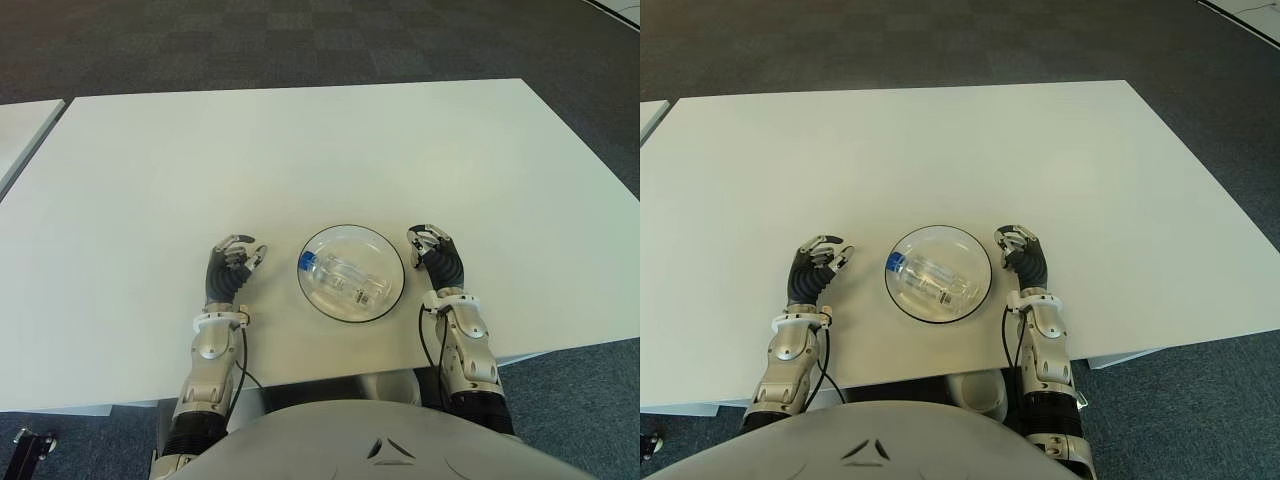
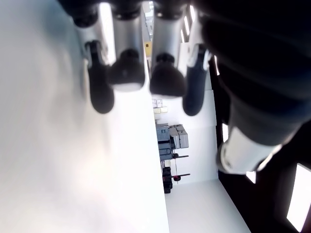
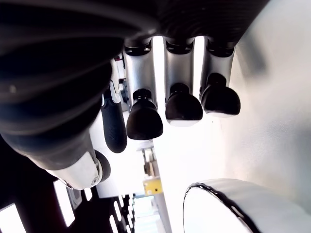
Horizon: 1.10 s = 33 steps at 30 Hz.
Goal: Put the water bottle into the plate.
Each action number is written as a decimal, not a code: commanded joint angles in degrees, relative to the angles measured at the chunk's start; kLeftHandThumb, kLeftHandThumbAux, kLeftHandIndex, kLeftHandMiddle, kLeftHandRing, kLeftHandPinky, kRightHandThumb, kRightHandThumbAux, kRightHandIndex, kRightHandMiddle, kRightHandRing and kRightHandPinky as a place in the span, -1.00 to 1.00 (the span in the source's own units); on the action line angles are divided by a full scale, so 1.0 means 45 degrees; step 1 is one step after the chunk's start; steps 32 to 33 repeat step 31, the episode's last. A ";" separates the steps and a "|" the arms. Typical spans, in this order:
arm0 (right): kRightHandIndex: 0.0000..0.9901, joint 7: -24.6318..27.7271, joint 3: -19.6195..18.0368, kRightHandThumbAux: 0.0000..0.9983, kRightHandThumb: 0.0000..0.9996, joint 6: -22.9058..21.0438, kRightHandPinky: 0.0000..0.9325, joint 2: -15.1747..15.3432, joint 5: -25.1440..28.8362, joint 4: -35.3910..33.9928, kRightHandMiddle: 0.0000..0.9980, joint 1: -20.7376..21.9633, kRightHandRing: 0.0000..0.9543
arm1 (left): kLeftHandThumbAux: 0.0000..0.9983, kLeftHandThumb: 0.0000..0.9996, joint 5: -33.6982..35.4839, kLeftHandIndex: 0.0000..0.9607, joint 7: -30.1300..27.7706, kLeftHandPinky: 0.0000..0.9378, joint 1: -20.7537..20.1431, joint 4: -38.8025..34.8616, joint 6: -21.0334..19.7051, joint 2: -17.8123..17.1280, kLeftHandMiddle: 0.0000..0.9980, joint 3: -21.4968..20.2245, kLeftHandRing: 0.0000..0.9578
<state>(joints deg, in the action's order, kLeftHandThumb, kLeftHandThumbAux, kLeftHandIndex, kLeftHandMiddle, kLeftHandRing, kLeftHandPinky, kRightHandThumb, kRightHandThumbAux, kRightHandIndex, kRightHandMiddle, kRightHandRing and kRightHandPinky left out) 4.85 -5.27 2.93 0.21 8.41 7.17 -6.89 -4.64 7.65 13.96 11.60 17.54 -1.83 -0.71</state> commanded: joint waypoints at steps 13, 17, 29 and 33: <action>-0.12 -0.0167 0.0045 0.47 0.40 -0.0408 0.79 -0.0131 -0.0077 0.0443 0.71 -0.0321 0.79 | 0.45 0.41 -0.0116 -0.09 -0.0261 0.86 -0.0095 0.0122 -0.0499 0.0000 0.72 0.0155 0.83; -0.12 -0.0162 0.0034 0.47 0.40 -0.0408 0.79 -0.0147 -0.0050 0.0440 0.71 -0.0322 0.79 | 0.45 0.41 -0.0093 -0.09 -0.0266 0.86 -0.0091 0.0104 -0.0538 -0.0007 0.73 0.0163 0.83; -0.12 -0.0102 -0.0024 0.47 0.40 -0.0496 0.78 -0.0189 0.0115 0.0435 0.72 -0.0304 0.79 | 0.44 0.41 -0.0115 -0.09 -0.0126 0.84 -0.0134 0.0057 -0.0667 0.0057 0.72 0.0161 0.81; -0.12 -0.0119 -0.0027 0.47 0.40 -0.0519 0.78 -0.0191 0.0114 0.0431 0.72 -0.0303 0.79 | 0.44 0.41 -0.0096 -0.09 -0.0136 0.84 -0.0135 0.0055 -0.0652 0.0067 0.72 0.0158 0.81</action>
